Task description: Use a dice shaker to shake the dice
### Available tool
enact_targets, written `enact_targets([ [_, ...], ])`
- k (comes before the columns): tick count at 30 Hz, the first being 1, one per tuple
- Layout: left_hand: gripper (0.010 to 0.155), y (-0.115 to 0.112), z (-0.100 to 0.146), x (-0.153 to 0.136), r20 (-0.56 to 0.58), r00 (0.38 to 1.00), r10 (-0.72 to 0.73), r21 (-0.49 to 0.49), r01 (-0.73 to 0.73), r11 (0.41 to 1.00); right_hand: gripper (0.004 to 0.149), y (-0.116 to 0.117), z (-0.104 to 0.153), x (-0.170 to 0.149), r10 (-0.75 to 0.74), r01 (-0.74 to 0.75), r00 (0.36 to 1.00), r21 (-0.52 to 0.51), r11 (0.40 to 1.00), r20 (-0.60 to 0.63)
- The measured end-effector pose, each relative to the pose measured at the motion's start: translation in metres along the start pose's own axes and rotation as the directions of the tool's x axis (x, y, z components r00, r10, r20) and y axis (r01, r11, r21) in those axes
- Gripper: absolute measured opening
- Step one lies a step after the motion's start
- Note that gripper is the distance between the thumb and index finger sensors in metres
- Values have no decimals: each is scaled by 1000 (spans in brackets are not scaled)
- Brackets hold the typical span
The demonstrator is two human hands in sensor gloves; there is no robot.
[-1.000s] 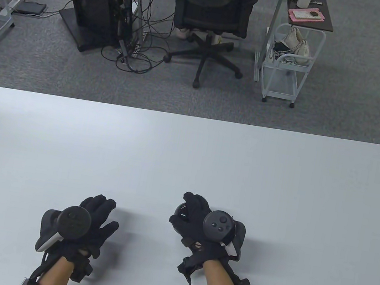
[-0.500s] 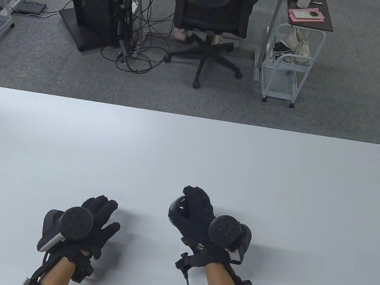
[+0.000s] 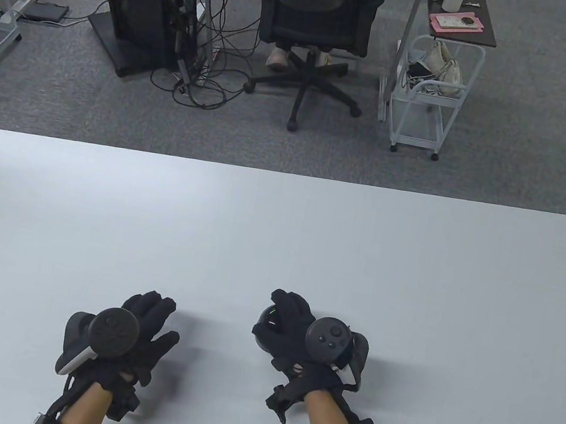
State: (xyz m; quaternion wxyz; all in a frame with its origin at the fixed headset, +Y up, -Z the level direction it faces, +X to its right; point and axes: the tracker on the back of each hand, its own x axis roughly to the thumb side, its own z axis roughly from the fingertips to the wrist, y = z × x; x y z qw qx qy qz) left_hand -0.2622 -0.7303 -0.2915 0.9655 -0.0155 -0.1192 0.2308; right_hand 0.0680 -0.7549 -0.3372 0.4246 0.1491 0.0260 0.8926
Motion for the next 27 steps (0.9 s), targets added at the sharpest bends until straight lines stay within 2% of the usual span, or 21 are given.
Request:
enact_targets([
  [4,66,0,0,0,-4,1000,-2,0,2,1000,72,0,1,4,-10,10,1000,-2,1000,16],
  [6,66,0,0,0,-4,1000,0,2,0,1000,72,-15,5,24,-49,60,991,-84,995,126],
  [8,66,0,0,0,-5,1000,0,6,0,1000,72,-37,14,54,-70,132,953,-197,971,296],
  [9,66,0,0,0,-6,1000,-2,8,3,1000,72,-54,26,79,-52,189,895,-273,943,442],
  [11,66,0,0,-1,-8,1000,-3,7,3,1000,73,-66,36,93,-30,246,838,-328,912,545],
  [12,66,0,0,-1,-8,1000,-3,6,3,1000,72,-67,37,93,-31,261,834,-344,902,551],
  [13,66,-1,0,-1,-9,1000,-6,2,6,1000,73,-64,33,85,-33,233,865,-343,910,501],
  [14,66,-1,-1,-1,-10,1000,-9,-2,9,1000,72,-54,27,71,-44,181,921,-324,929,387],
  [15,66,-2,-1,-1,-10,1000,-11,-4,11,1000,72,-44,22,60,-46,139,951,-291,947,306],
  [17,66,-2,-1,0,-9,1000,-11,-8,11,1000,72,-21,11,34,9,29,982,-194,981,189],
  [20,66,-1,-1,-1,-7,1000,-7,-3,7,1000,72,-8,7,20,-10,28,991,-128,991,137],
  [27,66,-3,-2,-1,-8,1000,-10,-14,10,1000,73,-5,7,14,19,-7,994,-110,994,109],
])
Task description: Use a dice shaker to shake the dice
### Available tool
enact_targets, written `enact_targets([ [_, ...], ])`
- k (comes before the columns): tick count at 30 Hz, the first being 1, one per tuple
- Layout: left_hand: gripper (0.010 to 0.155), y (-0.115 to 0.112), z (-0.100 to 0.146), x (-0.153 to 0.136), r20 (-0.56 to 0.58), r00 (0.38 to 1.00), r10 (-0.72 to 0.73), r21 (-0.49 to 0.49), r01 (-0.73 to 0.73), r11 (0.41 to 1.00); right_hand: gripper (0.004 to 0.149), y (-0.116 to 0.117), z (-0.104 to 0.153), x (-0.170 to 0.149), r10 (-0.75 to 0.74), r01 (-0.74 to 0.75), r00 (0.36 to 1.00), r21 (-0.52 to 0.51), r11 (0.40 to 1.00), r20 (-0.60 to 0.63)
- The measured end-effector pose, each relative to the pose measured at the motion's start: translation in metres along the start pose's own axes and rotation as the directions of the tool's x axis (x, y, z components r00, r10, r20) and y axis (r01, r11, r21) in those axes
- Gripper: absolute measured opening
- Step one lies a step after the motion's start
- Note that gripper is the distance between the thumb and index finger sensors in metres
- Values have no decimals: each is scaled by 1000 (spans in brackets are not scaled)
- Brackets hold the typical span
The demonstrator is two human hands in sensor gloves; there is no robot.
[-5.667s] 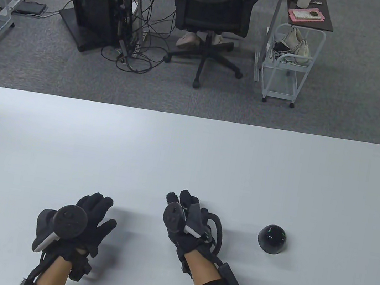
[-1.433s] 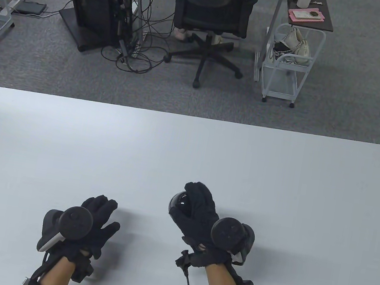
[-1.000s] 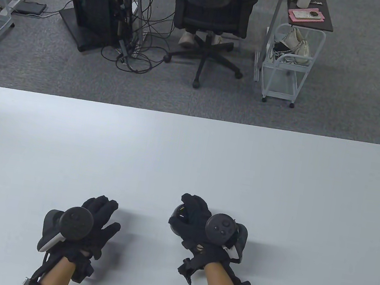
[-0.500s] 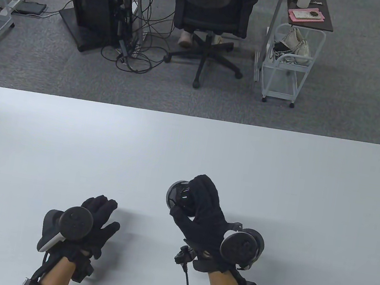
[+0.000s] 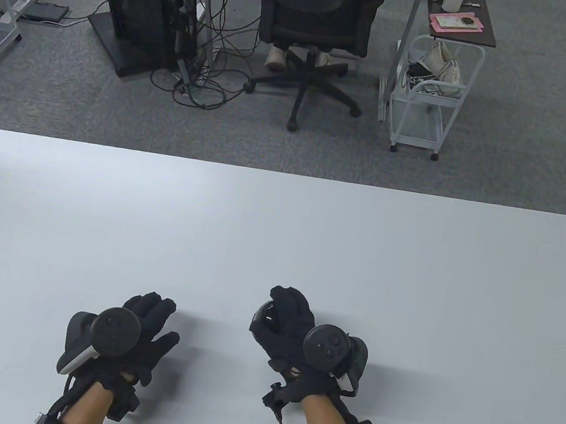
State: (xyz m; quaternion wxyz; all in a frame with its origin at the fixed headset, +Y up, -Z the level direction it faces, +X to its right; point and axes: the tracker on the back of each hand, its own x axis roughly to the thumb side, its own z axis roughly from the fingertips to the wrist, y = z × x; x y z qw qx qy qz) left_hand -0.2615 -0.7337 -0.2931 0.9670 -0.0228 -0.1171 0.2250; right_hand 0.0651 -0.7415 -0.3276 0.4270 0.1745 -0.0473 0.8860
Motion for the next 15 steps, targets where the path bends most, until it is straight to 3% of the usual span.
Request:
enact_targets([
  [11,66,0,0,0,-3,1000,2,-3,-2,1000,72,5,-2,-11,-27,31,997,56,998,-71],
  [12,66,0,0,0,-3,1000,2,-2,-2,1000,71,2,-3,-7,-34,36,998,43,998,-50],
  [14,66,0,0,0,-2,1000,4,-1,-4,1000,72,-16,-1,18,-81,89,991,-67,994,111],
  [15,66,1,0,0,-1,1000,6,3,-6,1000,72,-31,2,41,-89,131,964,-158,979,249],
])
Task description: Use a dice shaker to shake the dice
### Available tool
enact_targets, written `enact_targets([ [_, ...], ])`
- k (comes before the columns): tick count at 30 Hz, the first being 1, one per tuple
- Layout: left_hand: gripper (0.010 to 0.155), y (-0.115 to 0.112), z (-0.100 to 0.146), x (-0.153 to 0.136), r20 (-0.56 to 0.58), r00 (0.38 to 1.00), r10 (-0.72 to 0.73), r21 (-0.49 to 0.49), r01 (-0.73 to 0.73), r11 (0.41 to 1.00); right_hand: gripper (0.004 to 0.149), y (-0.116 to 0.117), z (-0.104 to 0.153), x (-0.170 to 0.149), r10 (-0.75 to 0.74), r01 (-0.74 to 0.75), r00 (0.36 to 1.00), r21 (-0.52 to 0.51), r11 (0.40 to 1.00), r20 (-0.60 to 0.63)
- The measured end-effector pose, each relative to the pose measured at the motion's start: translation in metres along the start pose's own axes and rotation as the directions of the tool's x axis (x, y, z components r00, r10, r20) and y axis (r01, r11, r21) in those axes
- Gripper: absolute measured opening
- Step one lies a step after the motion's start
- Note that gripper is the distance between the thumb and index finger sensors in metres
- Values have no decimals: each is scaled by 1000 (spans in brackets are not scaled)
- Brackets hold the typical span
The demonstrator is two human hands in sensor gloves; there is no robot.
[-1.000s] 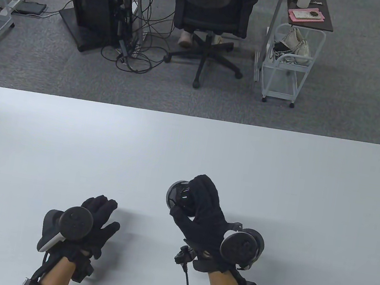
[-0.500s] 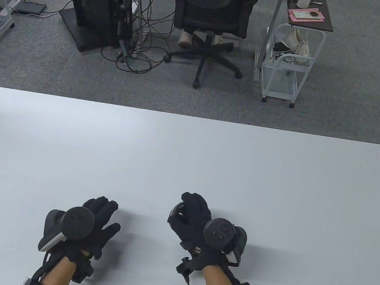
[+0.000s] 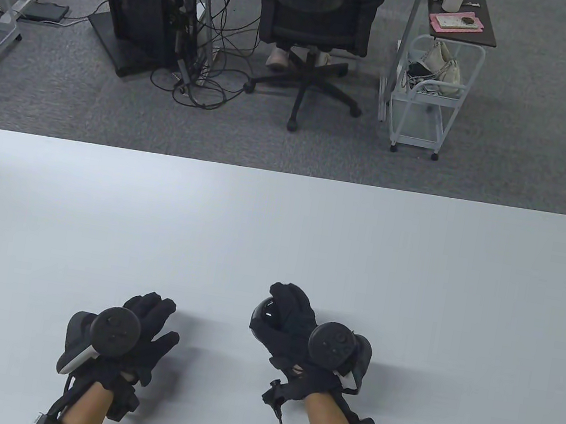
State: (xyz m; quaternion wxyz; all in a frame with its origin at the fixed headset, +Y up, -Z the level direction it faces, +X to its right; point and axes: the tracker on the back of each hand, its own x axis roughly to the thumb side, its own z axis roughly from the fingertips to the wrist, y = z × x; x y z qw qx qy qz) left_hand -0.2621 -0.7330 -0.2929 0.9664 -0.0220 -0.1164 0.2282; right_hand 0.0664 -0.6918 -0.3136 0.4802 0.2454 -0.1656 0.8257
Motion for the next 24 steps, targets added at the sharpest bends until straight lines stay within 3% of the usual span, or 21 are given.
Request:
enact_targets([
  [2,66,0,0,0,1,1000,0,4,0,1000,72,-17,-5,30,-15,30,988,-95,995,152],
  [3,66,0,0,0,1,1000,-2,4,2,1000,72,-21,-5,34,-41,63,984,-123,990,172],
  [6,66,-1,0,0,2,1000,-4,-1,4,1000,72,0,-1,1,-33,32,999,-16,999,-19],
  [7,66,-1,0,0,1,1000,-5,-4,5,1000,72,14,5,-21,65,-56,992,81,995,-111],
  [10,66,0,0,0,3,1000,-1,1,1,1000,72,29,11,-41,134,-105,980,191,976,-147],
  [24,66,0,1,0,7,1000,-2,0,2,1000,72,36,13,-49,198,-139,958,266,954,-209],
])
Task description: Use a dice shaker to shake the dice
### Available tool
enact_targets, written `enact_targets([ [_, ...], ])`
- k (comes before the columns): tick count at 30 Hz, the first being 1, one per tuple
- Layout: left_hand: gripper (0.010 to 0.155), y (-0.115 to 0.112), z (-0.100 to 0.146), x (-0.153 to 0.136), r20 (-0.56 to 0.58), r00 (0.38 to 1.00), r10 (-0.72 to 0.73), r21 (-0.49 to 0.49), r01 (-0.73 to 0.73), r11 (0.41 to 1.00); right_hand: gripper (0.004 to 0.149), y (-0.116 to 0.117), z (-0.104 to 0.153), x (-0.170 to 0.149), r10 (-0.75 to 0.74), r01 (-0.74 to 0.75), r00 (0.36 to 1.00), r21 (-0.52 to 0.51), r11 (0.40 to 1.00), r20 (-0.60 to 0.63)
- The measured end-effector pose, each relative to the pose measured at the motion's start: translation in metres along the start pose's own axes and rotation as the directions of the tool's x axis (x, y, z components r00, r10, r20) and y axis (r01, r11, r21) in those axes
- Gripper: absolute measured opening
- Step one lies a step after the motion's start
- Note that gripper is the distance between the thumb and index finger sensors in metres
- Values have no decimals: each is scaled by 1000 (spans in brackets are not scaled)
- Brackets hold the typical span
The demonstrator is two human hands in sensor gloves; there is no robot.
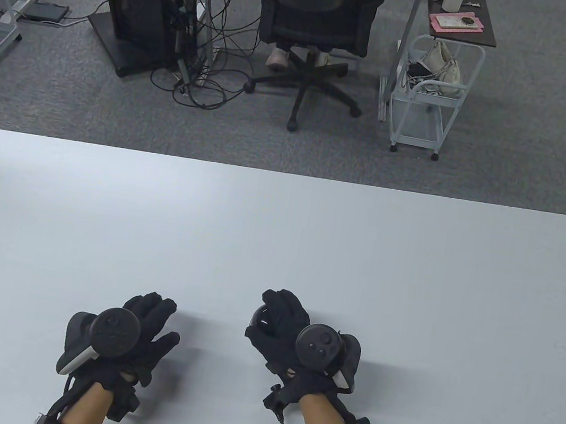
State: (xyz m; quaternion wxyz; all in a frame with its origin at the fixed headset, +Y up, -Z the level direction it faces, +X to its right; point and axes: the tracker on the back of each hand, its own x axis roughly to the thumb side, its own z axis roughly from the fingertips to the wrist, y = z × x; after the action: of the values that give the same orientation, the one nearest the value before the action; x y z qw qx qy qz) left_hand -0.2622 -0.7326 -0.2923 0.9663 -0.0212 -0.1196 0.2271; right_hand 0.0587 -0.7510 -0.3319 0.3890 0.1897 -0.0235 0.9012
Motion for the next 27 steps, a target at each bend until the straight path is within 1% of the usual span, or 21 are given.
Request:
enact_targets([
  [2,66,0,0,0,-1,1000,-2,-1,2,1000,72,1,-1,-2,2,-1,1000,34,999,-31],
  [3,66,0,0,0,-2,1000,-3,-1,3,1000,71,1,-2,-3,2,-1,1000,35,999,-29],
  [4,66,0,0,0,-3,1000,-3,-1,3,1000,71,-1,-2,-1,-9,9,1000,27,1000,-20],
  [5,66,0,0,0,-3,1000,-3,0,3,1000,72,-9,-2,6,-41,41,999,-7,999,13],
  [7,66,1,1,1,0,1000,-1,7,1,1000,72,-33,1,33,-92,114,983,-139,984,157],
  [8,66,2,1,2,3,1000,1,13,-1,1000,72,-51,6,56,-94,158,958,-222,962,273],
  [11,66,3,2,3,9,1000,0,21,0,1000,72,-80,20,88,-78,255,881,-330,909,466],
  [13,66,3,2,4,13,1000,-1,22,1,1000,72,-75,16,79,-102,250,904,-320,914,415],
  [14,66,3,2,5,15,1000,-2,22,2,1000,72,-62,11,63,-115,208,943,-284,936,313],
  [15,66,2,2,4,15,1000,-3,19,3,1000,72,-40,5,38,-104,142,978,-210,967,181],
  [16,66,2,1,4,15,1000,-4,17,3,1000,72,-35,4,32,-100,126,984,-182,975,146],
  [17,66,2,1,4,14,1000,-4,15,3,1000,71,-23,1,18,-110,119,991,-118,986,75],
  [18,66,2,1,4,14,1000,-4,15,3,1000,72,-15,0,8,-129,131,991,-78,988,23],
  [20,66,2,2,4,12,1000,-2,18,2,1000,72,-7,-2,1,-136,135,991,-45,990,-21],
  [23,66,2,2,4,8,1000,-1,16,1,1000,72,-3,-4,2,-46,46,999,2,999,-19],
  [27,66,2,1,4,8,1000,-4,11,4,1000,72,2,-5,4,-15,16,1000,40,999,-27],
])
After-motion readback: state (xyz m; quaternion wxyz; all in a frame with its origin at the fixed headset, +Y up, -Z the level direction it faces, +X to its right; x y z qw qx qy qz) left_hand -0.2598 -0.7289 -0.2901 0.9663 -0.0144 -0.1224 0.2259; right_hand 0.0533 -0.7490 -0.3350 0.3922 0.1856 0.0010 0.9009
